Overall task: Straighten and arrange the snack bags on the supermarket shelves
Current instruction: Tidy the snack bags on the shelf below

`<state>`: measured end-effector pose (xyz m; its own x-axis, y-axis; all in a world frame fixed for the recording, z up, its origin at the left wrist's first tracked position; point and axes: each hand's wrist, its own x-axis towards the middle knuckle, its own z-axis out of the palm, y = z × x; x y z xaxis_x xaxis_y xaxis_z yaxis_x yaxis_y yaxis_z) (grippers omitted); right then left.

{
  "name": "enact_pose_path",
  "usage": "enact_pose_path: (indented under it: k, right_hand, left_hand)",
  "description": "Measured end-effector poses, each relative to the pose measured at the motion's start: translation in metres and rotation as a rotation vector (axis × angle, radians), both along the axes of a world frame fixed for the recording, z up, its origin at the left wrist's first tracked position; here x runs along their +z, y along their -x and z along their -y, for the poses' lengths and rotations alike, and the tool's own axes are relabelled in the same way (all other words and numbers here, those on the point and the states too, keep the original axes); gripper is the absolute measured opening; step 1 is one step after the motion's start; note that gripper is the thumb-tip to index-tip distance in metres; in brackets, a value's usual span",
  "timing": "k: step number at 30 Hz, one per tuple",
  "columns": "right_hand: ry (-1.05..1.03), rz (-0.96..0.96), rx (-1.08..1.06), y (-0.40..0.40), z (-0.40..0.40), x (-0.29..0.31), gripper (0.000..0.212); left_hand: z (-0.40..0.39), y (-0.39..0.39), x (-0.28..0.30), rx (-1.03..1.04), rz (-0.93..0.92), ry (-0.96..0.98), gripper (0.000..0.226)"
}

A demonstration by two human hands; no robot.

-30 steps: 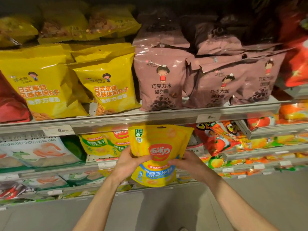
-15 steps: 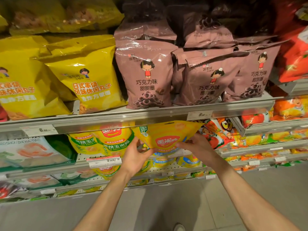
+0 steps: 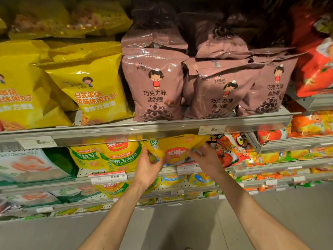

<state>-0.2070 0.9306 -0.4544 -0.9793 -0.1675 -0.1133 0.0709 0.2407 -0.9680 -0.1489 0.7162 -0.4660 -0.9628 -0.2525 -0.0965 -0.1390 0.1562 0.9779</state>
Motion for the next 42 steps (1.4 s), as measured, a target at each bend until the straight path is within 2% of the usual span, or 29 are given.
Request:
enact_pose_path:
  k: [4, 8, 11, 15, 19, 23, 28, 33, 35, 39, 42]
  right_hand:
    - [0.023, 0.036, 0.005, 0.0, 0.003, -0.002, 0.043]
    - [0.048, 0.027, 0.004, -0.004, 0.006, -0.003, 0.075]
    - [0.036, 0.002, -0.031, -0.004, 0.009, -0.003, 0.082]
    - [0.02, -0.014, -0.085, -0.005, 0.009, -0.008, 0.089]
    - [0.021, -0.007, -0.092, -0.003, 0.01, -0.015, 0.086]
    - [0.018, 0.023, -0.109, 0.002, 0.013, -0.021, 0.068]
    - [0.053, 0.025, -0.162, 0.005, 0.025, -0.023, 0.054]
    - [0.032, 0.022, -0.146, 0.014, 0.031, -0.018, 0.061]
    - [0.028, 0.02, -0.143, 0.017, 0.029, -0.018, 0.062]
    - [0.001, 0.007, -0.154, 0.016, 0.023, -0.024, 0.061]
    - [0.013, 0.012, -0.141, 0.015, 0.022, -0.029, 0.052]
  left_hand:
    - [0.002, 0.0, 0.006, 0.032, -0.033, -0.031, 0.06]
    - [0.005, 0.002, 0.005, 0.059, -0.022, -0.012, 0.04]
    - [0.004, 0.006, 0.005, 0.057, 0.022, 0.034, 0.032]
    - [-0.001, 0.011, 0.003, 0.064, 0.044, 0.081, 0.037]
    - [-0.004, 0.014, -0.002, 0.049, 0.066, 0.123, 0.047]
    - [-0.007, 0.018, 0.0, 0.065, 0.072, 0.146, 0.055]
    - [-0.008, 0.026, 0.0, 0.129, 0.077, 0.177, 0.047]
    - [-0.007, 0.034, 0.002, 0.185, 0.12, 0.144, 0.042]
    - [-0.005, 0.036, 0.003, 0.176, 0.141, 0.142, 0.05]
    - [-0.003, 0.026, -0.004, 0.057, 0.062, 0.009, 0.082]
    - [-0.004, 0.021, -0.013, 0.068, 0.038, -0.032, 0.084]
